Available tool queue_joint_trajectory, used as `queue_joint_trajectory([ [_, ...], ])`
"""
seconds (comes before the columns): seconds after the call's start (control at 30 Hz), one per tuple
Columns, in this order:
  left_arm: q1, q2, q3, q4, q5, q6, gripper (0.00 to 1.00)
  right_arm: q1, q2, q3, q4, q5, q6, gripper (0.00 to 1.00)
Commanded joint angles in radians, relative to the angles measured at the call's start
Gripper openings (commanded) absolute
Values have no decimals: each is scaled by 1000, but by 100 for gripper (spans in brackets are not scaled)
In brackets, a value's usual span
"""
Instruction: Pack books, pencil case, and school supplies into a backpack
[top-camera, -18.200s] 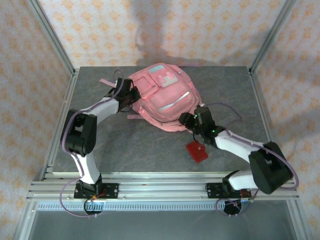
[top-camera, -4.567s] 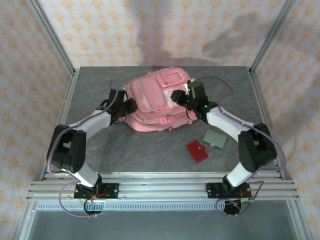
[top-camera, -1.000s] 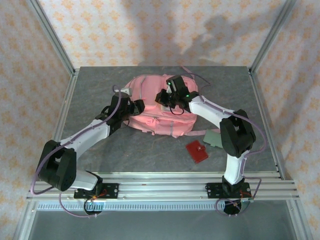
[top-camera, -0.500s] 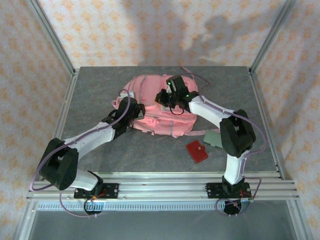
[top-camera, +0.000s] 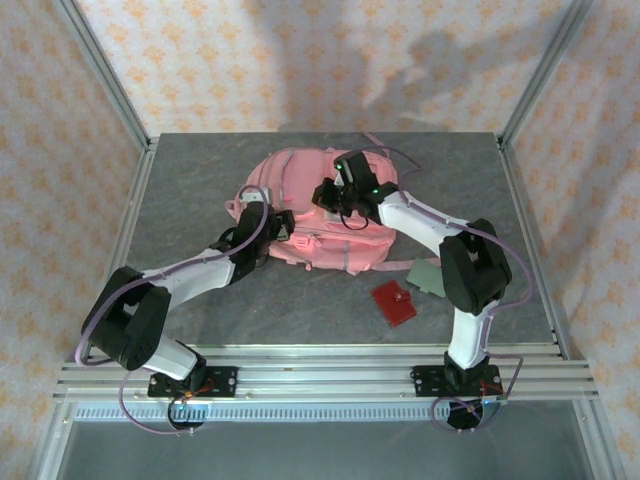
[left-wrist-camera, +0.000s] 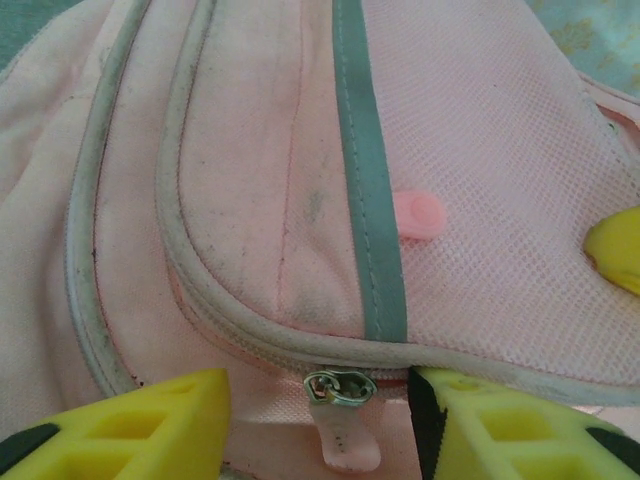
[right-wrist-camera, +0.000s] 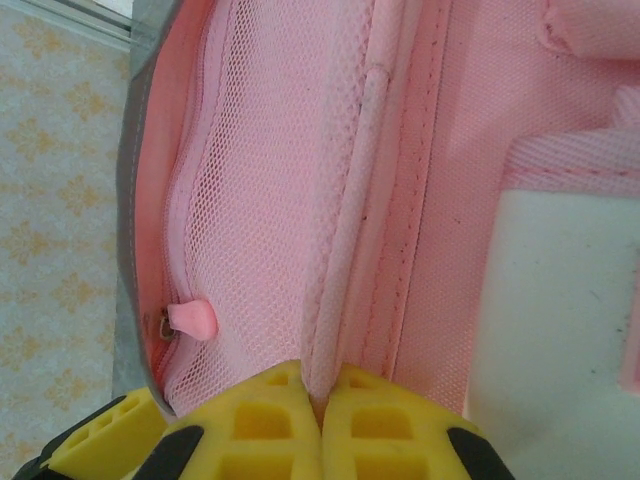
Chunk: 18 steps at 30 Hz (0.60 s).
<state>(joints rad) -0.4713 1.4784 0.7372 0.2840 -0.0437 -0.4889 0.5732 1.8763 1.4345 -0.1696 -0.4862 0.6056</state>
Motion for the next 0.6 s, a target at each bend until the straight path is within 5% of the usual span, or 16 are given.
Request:
queue_joint_trajectory([
  [0.0, -7, 27, -44, 148, 60, 30, 47, 17, -75, 64, 92, -70, -13, 0],
  [0.3, -10, -5, -128, 311, 144, 78, 56, 7, -83, 61, 93, -72, -16, 0],
  [0.43, -11, 22, -97, 239, 110, 108, 47, 5, -80, 66, 95, -75, -15, 0],
  [0.53, -13, 32, -92, 229, 79, 120, 12, 5, -82, 72, 93, -75, -15, 0],
  [0.57, -15, 39, -86, 220, 67, 122, 11, 5, -81, 73, 92, -74, -15, 0],
])
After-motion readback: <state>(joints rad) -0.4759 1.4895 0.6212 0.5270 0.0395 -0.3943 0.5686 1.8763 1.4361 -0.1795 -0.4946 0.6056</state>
